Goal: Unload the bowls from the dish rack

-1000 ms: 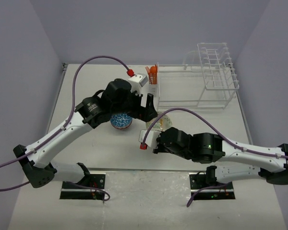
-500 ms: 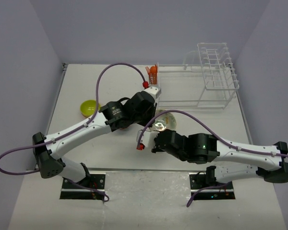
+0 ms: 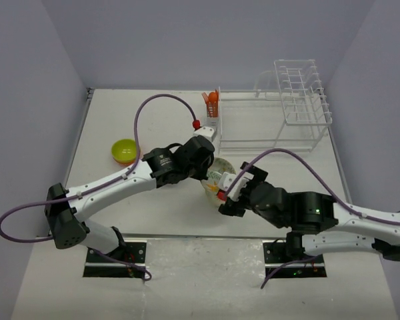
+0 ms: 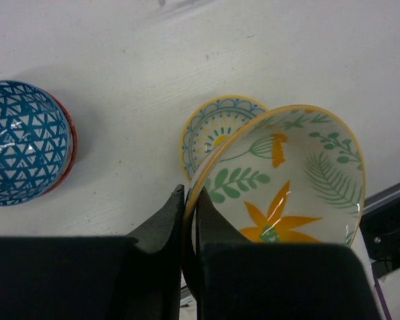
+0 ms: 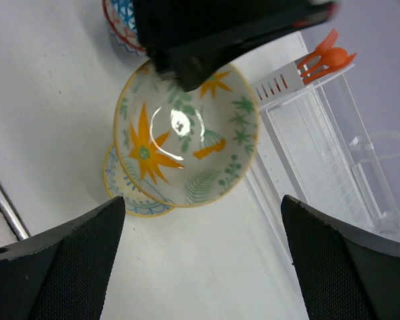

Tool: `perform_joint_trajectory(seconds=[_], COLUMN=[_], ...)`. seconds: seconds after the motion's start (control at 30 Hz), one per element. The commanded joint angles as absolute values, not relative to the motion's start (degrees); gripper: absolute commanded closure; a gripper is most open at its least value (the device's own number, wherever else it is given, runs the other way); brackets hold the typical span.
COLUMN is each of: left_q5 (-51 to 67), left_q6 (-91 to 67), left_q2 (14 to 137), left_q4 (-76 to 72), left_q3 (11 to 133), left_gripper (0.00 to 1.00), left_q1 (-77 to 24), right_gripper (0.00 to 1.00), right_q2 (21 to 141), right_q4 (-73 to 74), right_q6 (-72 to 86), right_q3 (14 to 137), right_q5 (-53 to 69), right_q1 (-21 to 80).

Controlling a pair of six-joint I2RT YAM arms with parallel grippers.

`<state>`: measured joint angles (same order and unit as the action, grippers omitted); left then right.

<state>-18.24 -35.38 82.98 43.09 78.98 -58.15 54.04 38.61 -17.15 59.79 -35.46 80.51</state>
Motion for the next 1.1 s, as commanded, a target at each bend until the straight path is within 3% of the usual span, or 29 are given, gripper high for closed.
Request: perform_joint_trajectory(seconds=[0.0, 0.17, 0.33, 0.6, 1.07], left_q5=[-18.6, -14.9, -14.2, -13.9, -11.5], left_q6=[-35.9, -35.9, -36.4, -39.0, -41.8], left_q2=[80.7, 81.6, 86.8, 93.9, 93.4], left_q4=[34.0, 20.8, 16.9, 13.6, 6.9], left_q3=[74.5, 66.4, 65.8, 64.6, 58.1], left_gripper=[1.00, 1.00, 1.00, 1.00, 1.00], left_q1=[-58.2, -58.1, -57.8, -56.3, -54.7], right_gripper=[0.01, 0.01, 0.01, 0.01, 0.01], right_q2=[42.2, 28.3, 19.3, 20.7, 17.1], right_q4=[37.1, 33.2, 27.4, 29.9, 27.9], right_q6=[-8.9, -2.2, 2.4, 1.8, 0.4], right_q3=[58.8, 57.7, 55.2, 54.8, 52.6], right_q5=[-37.8, -32.6, -28.0, -26.1, -23.0], right_q1=[80.7, 80.6, 80.7, 80.6, 80.6])
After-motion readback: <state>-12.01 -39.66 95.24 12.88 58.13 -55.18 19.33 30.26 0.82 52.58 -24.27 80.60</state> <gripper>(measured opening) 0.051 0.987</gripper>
